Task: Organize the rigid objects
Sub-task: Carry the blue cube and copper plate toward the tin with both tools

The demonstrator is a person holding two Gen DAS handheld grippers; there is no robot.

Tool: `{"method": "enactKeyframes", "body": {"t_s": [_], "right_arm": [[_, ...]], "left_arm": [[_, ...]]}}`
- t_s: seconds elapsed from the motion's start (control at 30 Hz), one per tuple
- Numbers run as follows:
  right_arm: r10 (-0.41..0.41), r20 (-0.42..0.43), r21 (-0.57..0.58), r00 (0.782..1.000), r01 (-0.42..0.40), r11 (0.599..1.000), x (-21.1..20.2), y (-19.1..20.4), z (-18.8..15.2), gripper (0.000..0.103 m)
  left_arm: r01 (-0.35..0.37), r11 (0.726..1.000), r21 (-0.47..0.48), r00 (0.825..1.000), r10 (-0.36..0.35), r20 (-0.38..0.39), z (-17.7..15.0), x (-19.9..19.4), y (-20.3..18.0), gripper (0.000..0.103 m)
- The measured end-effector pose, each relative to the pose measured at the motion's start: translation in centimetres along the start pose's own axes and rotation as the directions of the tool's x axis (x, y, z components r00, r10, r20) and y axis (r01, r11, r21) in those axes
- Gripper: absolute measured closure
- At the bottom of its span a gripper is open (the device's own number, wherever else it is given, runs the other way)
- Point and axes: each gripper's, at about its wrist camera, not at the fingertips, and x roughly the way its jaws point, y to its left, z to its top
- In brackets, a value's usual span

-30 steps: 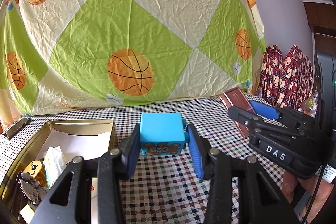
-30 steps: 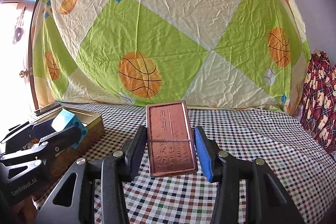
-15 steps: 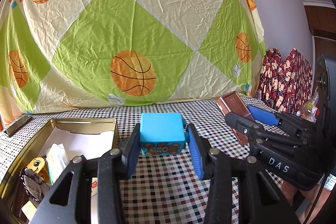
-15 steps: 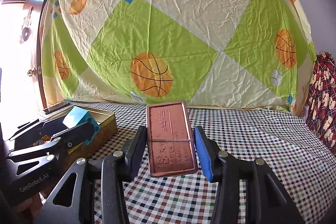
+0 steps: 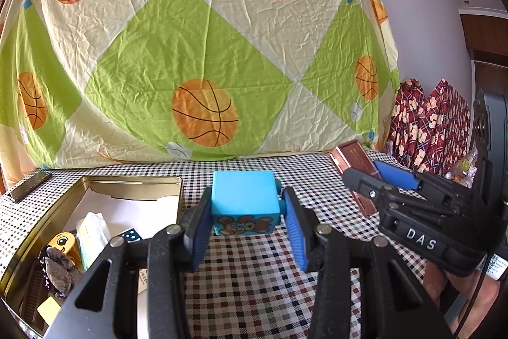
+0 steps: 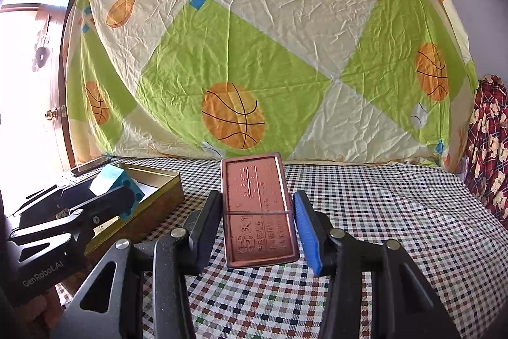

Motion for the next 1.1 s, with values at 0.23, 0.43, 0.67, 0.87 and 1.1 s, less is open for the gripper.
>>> {"method": "enactKeyframes", "body": {"t_s": [0.23, 0.43, 0.67, 0.87, 1.1], "right_arm": [[0.017, 0.008, 0.003, 1.000, -0.017, 1.000, -0.6, 0.5, 0.0, 0.054], [0.038, 0.020, -0.004, 0.999, -0.037, 0.999, -1.4, 1.4, -0.1, 0.054], [0.058, 0.029, -0.008, 0.998, -0.058, 0.998, -2.0, 2.2, -0.2, 0.054], [0.077, 0.030, -0.009, 0.997, -0.077, 0.997, -2.3, 2.9, -0.3, 0.054], [0.101, 0.028, -0.019, 0.995, -0.100, 0.995, -2.2, 4.0, -0.3, 0.054]], "left_arm": [[0.001, 1.000, -0.008, 1.000, -0.001, 0.004, 0.0, -0.4, 0.2, 0.061], [0.001, 1.000, -0.015, 1.000, -0.001, 0.006, -0.1, -0.8, 0.5, 0.061], [-0.002, 1.000, -0.012, 1.000, 0.002, 0.019, -0.2, -1.5, 0.7, 0.061], [-0.010, 1.000, -0.013, 1.000, 0.010, 0.029, -0.3, -2.2, 1.1, 0.061], [-0.021, 1.000, -0.021, 0.999, 0.022, 0.039, -0.3, -3.0, 1.9, 0.061]]}}
